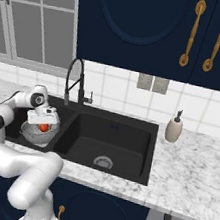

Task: Put the colander in the sink, put the apple in the colander, and turn on the sink faucet and pour water over the colander.

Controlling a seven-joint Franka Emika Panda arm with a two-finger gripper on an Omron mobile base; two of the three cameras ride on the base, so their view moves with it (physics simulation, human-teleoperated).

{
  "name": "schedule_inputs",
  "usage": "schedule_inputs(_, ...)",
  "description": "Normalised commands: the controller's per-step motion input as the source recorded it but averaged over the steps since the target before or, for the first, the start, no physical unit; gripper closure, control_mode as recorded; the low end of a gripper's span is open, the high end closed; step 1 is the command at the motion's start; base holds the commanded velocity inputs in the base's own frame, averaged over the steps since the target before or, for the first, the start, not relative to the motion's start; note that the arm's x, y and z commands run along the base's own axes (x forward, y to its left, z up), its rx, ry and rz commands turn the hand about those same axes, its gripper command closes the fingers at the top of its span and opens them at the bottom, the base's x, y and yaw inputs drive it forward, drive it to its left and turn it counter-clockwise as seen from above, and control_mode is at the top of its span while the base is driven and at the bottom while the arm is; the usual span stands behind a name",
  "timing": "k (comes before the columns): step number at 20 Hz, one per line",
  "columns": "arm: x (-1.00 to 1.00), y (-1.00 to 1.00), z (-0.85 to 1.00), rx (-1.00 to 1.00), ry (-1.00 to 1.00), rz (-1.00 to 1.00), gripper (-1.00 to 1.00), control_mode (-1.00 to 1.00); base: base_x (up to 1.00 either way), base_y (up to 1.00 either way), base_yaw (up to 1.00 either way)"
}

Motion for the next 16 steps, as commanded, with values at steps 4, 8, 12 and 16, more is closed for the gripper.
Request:
schedule_inputs(4, 0.00, 0.02, -0.30, 0.07, 0.00, 0.07, -1.00, -1.00, 0.00, 0.00, 0.00)
schedule_inputs(8, -0.29, 0.00, 0.04, 0.02, 0.00, 0.07, -1.00, -1.00, 0.00, 0.00, 0.00)
schedule_inputs(12, -0.53, 0.03, 0.09, 0.07, 0.00, 0.00, -1.00, -1.00, 0.00, 0.00, 0.00)
schedule_inputs(16, -0.50, 0.04, 0.19, 0.13, 0.00, 0.00, -1.00, -1.00, 0.00, 0.00, 0.00)
